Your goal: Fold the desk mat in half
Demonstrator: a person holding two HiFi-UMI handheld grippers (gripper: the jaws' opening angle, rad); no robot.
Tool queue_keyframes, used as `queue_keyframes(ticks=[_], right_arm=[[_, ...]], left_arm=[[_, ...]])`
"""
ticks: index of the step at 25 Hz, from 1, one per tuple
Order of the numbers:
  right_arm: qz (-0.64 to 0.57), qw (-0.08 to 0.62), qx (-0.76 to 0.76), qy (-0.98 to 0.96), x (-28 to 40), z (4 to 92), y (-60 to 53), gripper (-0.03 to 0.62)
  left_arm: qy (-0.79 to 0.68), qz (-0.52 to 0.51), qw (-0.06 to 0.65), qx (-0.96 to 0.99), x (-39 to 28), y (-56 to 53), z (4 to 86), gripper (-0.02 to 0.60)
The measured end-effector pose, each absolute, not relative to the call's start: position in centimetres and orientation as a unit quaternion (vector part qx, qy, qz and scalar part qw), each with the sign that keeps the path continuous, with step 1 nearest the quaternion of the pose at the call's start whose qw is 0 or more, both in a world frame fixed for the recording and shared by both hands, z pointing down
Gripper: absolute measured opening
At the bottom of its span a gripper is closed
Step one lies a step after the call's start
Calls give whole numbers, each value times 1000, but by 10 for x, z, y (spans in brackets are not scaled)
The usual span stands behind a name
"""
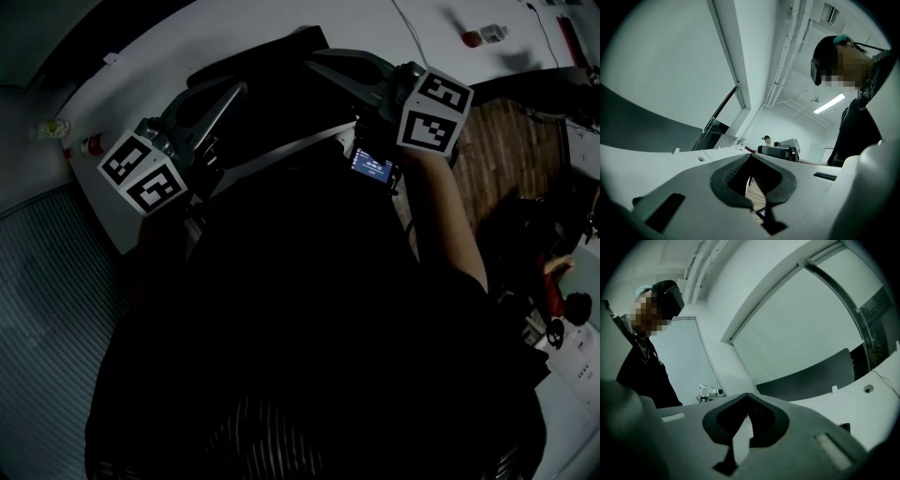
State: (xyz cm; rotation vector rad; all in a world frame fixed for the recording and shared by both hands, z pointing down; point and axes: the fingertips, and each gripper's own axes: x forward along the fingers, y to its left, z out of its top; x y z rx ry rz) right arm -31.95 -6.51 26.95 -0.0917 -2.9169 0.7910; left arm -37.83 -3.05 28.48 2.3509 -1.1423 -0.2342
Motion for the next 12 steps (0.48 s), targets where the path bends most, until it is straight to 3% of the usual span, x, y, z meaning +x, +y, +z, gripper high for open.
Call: queue_keyframes(ticks=[12], right_arm=[[216, 88, -57, -971, -349, 268, -42, 3]], left_arm=[[-436, -89, 271, 853, -397, -7, 293, 0]])
